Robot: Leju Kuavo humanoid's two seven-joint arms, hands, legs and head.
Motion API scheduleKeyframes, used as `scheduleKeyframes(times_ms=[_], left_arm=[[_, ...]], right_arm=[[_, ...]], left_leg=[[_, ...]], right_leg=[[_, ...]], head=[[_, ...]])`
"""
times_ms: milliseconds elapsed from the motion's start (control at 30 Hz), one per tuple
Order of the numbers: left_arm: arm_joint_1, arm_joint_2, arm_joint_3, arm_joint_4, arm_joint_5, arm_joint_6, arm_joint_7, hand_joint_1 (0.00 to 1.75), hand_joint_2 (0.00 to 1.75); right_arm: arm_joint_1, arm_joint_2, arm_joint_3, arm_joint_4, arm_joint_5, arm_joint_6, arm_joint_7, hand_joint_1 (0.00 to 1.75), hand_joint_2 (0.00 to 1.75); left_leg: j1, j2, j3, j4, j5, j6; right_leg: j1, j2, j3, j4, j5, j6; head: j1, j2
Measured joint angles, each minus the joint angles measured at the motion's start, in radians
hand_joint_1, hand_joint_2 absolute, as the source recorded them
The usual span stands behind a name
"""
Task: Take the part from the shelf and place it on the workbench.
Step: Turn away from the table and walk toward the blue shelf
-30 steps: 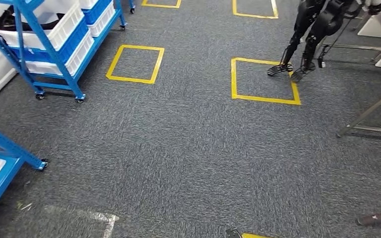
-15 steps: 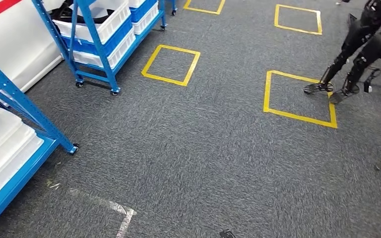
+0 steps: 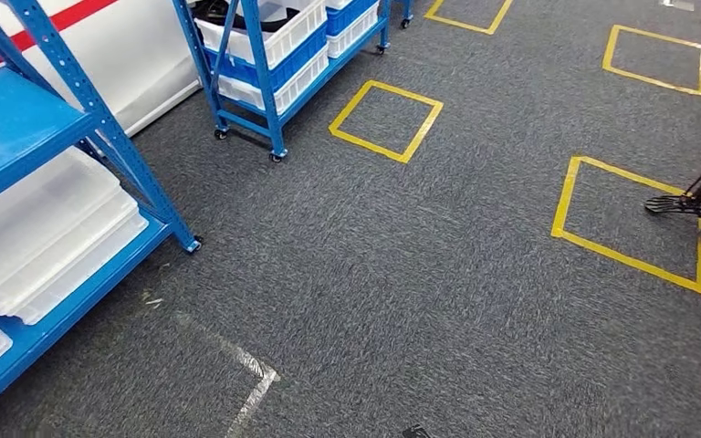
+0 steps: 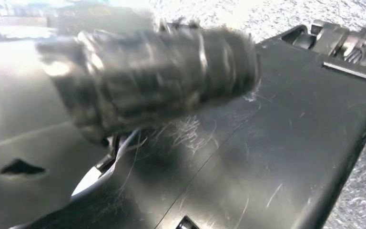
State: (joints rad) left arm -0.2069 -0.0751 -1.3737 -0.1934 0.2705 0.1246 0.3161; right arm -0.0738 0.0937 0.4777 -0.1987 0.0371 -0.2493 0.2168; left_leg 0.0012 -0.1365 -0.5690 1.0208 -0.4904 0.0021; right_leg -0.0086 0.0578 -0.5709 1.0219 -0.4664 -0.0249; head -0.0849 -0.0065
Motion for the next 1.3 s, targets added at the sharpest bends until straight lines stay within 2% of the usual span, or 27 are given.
scheduleKeyframes(times_ms=[33, 100, 167, 200, 233, 267, 300, 367, 433, 500, 533, 600, 633, 667, 700, 733, 767, 800, 833, 900, 967, 1033, 1067, 1133, 1200, 1267, 1300], left_arm=[[-0.001, 0.000, 0.000, 0.000, -0.001, 0.000, 0.000, 0.00, 0.00], [-0.006, 0.001, 0.000, 0.000, -0.003, 0.000, 0.001, 0.00, 0.00], [-0.013, 0.002, 0.000, 0.000, -0.006, 0.000, 0.001, 0.00, 0.00], [-0.015, 0.002, 0.000, 0.000, -0.007, 0.000, 0.001, 0.00, 0.00], [-0.014, 0.003, 0.000, 0.000, -0.008, 0.000, 0.001, 0.00, 0.00], [-0.011, 0.004, 0.000, 0.000, -0.009, -0.001, 0.001, 0.00, 0.00], [-0.006, 0.005, 0.000, 0.000, -0.009, -0.003, 0.001, 0.00, 0.00], [0.005, 0.008, 0.000, 0.000, -0.008, -0.007, 0.001, 0.00, 0.00], [0.010, 0.010, 0.000, 0.000, -0.004, -0.009, 0.000, 0.00, 0.00], [0.010, 0.011, 0.000, 0.000, 0.000, -0.009, -0.002, 0.00, 0.00], [0.010, 0.011, 0.000, 0.001, 0.001, -0.009, -0.002, 0.00, 0.00], [0.010, 0.010, 0.000, 0.001, 0.002, -0.009, -0.003, 0.00, 0.00], [0.009, 0.010, 0.000, 0.001, 0.002, -0.010, -0.003, 0.00, 0.00], [0.009, 0.010, 0.000, 0.000, 0.003, -0.010, -0.004, 0.00, 0.00], [0.008, 0.009, 0.000, 0.000, 0.003, -0.011, -0.004, 0.00, 0.00], [0.007, 0.009, 0.000, 0.000, 0.004, -0.012, -0.004, 0.00, 0.00], [0.006, 0.009, 0.000, 0.000, 0.004, -0.015, -0.005, 0.00, 0.00], [0.005, 0.008, 0.000, 0.000, 0.002, -0.017, -0.004, 0.00, 0.00], [0.004, 0.007, 0.000, 0.000, -0.002, -0.020, -0.004, 0.00, 0.00], [0.002, 0.006, 0.000, 0.000, -0.010, -0.023, -0.003, 0.00, 0.00], [-0.001, 0.005, 0.000, 0.000, -0.015, -0.024, -0.002, 0.00, 0.00], [-0.002, 0.006, 0.000, 0.001, -0.017, -0.025, -0.002, 0.00, 0.00], [-0.001, 0.006, 0.000, 0.001, -0.019, -0.026, -0.002, 0.00, 0.00], [-0.002, 0.007, 0.000, 0.001, -0.020, -0.026, -0.002, 0.00, 0.00], [-0.007, 0.008, 0.000, 0.001, -0.020, -0.027, -0.001, 0.00, 0.00], [-0.013, 0.008, 0.000, 0.001, -0.020, -0.027, -0.001, 0.00, 0.00], [-0.012, 0.009, 0.000, 0.001, -0.020, -0.027, -0.001, 0.00, 0.00]], right_arm=[[0.000, 0.000, 0.000, 0.000, -0.001, 0.000, -0.001, 0.00, 0.00], [0.000, 0.000, 0.000, 0.000, -0.003, 0.000, -0.005, 0.00, 0.00], [0.003, 0.000, 0.001, 0.001, -0.005, 0.002, -0.007, 0.00, 0.00], [0.003, 0.000, 0.001, 0.001, -0.006, 0.004, -0.008, 0.00, 0.00], [0.003, 0.000, 0.001, 0.001, -0.006, 0.006, -0.008, 0.00, 0.00], [0.002, 0.000, 0.001, 0.001, -0.006, 0.010, -0.008, 0.00, 0.00], [0.000, 0.000, 0.001, 0.001, -0.007, 0.013, -0.008, 0.00, 0.00], [-0.002, 0.001, 0.001, 0.001, -0.005, 0.023, -0.007, 0.00, 0.00], [-0.002, 0.001, 0.001, 0.001, -0.001, 0.031, -0.003, 0.00, 0.00], [-0.002, 0.001, 0.002, 0.000, 0.003, 0.035, 0.002, 0.00, 0.00], [-0.004, 0.001, 0.002, 0.000, 0.004, 0.035, 0.004, 0.00, 0.00], [-0.006, 0.002, 0.002, -0.001, 0.005, 0.035, 0.004, 0.00, 0.00], [-0.007, 0.002, 0.002, -0.001, 0.005, 0.035, 0.004, 0.00, 0.00], [-0.006, 0.002, 0.002, -0.001, 0.005, 0.035, 0.004, 0.00, 0.00], [-0.004, 0.002, 0.002, -0.001, 0.005, 0.034, 0.004, 0.00, 0.00], [-0.002, 0.002, 0.003, 0.000, 0.005, 0.033, 0.004, 0.00, 0.00], [0.000, 0.002, 0.004, 0.000, 0.005, 0.030, 0.003, 0.00, 0.00], [0.000, 0.002, 0.006, 0.000, 0.005, 0.027, 0.001, 0.00, 0.00], [0.000, 0.002, 0.009, 0.000, 0.005, 0.025, -0.002, 0.00, 0.00], [-0.001, 0.002, 0.015, 0.000, 0.003, 0.023, -0.010, 0.00, 0.00], [0.000, 0.004, 0.019, 0.000, 0.000, 0.024, -0.014, 0.00, 0.00], [0.001, 0.005, 0.020, 0.000, -0.002, 0.024, -0.014, 0.00, 0.00], [0.000, 0.006, 0.020, 0.000, -0.002, 0.024, -0.013, 0.00, 0.00], [-0.003, 0.006, 0.022, 0.000, -0.002, 0.024, -0.013, 0.00, 0.00], [-0.003, 0.006, 0.025, 0.000, -0.002, 0.025, -0.013, 0.00, 0.00], [-0.001, 0.006, 0.028, 0.001, -0.002, 0.027, -0.013, 0.00, 0.00], [0.000, 0.006, 0.030, 0.001, -0.004, 0.027, -0.013, 0.00, 0.00]], left_leg=[[-0.003, 0.028, -0.010, 0.024, -0.014, -0.006], [-0.007, 0.096, -0.054, 0.132, -0.068, -0.017], [-0.005, 0.118, -0.104, 0.254, -0.116, -0.025], [-0.004, 0.120, -0.114, 0.284, -0.122, -0.028], [-0.003, 0.121, -0.107, 0.279, -0.110, -0.029], [-0.002, 0.126, -0.082, 0.236, -0.081, -0.030], [-0.001, 0.138, -0.048, 0.171, -0.045, -0.029], [-0.008, 0.185, 0.017, 0.034, 0.004, -0.021], [-0.016, 0.208, 0.035, -0.019, 0.004, -0.006], [-0.017, 0.188, 0.030, -0.027, 0.005, 0.009], [-0.015, 0.176, 0.031, -0.032, 0.008, 0.014], [-0.009, 0.157, 0.038, -0.041, 0.015, 0.027], [-0.007, 0.147, 0.040, -0.043, 0.018, 0.031], [-0.007, 0.137, 0.039, -0.043, 0.020, 0.035], [-0.007, 0.124, 0.038, -0.042, 0.021, 0.037], [-0.007, 0.111, 0.038, -0.041, 0.021, 0.037], [-0.007, 0.097, 0.038, -0.040, 0.021, 0.037], [-0.006, 0.083, 0.039, -0.038, 0.020, 0.036], [-0.004, 0.070, 0.040, -0.034, 0.018, 0.033], [-0.001, 0.046, 0.033, -0.022, 0.011, 0.023], [0.001, 0.026, 0.021, -0.014, 0.009, 0.010], [0.004, 0.004, 0.012, -0.016, 0.013, -0.001], [0.005, 0.009, 0.009, -0.011, 0.010, -0.006], [0.002, 0.062, -0.007, 0.033, -0.015, -0.014], [-0.002, 0.117, -0.050, 0.141, -0.071, -0.019], [-0.002, 0.125, -0.084, 0.236, -0.106, -0.018], [-0.002, 0.126, -0.079, 0.240, -0.098, -0.015]], right_leg=[[-0.003, -0.016, 0.008, -0.008, 0.000, -0.003], [-0.002, -0.050, 0.020, -0.014, -0.003, -0.008], [-0.001, -0.087, 0.026, -0.014, -0.009, -0.009], [-0.001, -0.101, 0.028, -0.013, -0.011, -0.010], [-0.001, -0.113, 0.029, -0.013, -0.013, -0.009], [-0.001, -0.123, 0.031, -0.013, -0.014, -0.008], [-0.001, -0.133, 0.033, -0.012, -0.016, -0.007], [0.003, -0.152, 0.035, -0.009, -0.020, -0.002], [0.009, -0.171, 0.031, -0.006, -0.021, 0.005], [0.009, -0.193, 0.032, -0.007, -0.021, 0.011], [0.007, -0.187, 0.033, -0.004, -0.026, 0.015], [0.002, -0.135, 0.016, 0.043, -0.058, 0.024], [-0.001, -0.099, -0.010, 0.099, -0.088, 0.027], [-0.001, -0.076, -0.043, 0.169, -0.120, 0.028], [-0.002, -0.065, -0.078, 0.239, -0.145, 0.029], [-0.002, -0.062, -0.103, 0.283, -0.152, 0.030], [-0.002, -0.062, -0.112, 0.293, -0.141, 0.030], [-0.003, -0.060, -0.106, 0.267, -0.113, 0.031], [-0.005, -0.056, -0.083, 0.209, -0.072, 0.031], [-0.014, -0.008, -0.031, 0.082, -0.018, 0.034], [-0.019, 0.030, -0.008, 0.027, -0.008, 0.035], [-0.015, 0.015, -0.006, 0.025, -0.007, 0.028], [-0.015, 0.003, -0.004, 0.023, -0.006, 0.021], [-0.014, -0.023, 0.004, 0.016, -0.006, 0.008], [-0.010, -0.054, 0.010, 0.013, -0.008, 0.000], [-0.003, -0.088, 0.012, 0.013, -0.011, -0.004], [0.001, -0.103, 0.012, 0.013, -0.012, -0.005]], head=[[-0.002, 0.000], [-0.005, 0.000], [-0.006, 0.000], [-0.006, 0.000], [-0.006, 0.000], [-0.006, 0.000], [-0.006, 0.000], [-0.006, 0.000], [-0.004, 0.000], [-0.002, 0.000], [-0.001, 0.000], [0.002, 0.000], [0.005, 0.000], [0.008, 0.000], [0.010, 0.000], [0.011, 0.000], [0.011, 0.000], [0.011, 0.000], [0.011, 0.000], [0.012, 0.000], [0.015, 0.000], [0.016, 0.000], [0.016, 0.000], [0.012, 0.000], [0.006, 0.000], [0.005, 0.000], [0.005, 0.000]])
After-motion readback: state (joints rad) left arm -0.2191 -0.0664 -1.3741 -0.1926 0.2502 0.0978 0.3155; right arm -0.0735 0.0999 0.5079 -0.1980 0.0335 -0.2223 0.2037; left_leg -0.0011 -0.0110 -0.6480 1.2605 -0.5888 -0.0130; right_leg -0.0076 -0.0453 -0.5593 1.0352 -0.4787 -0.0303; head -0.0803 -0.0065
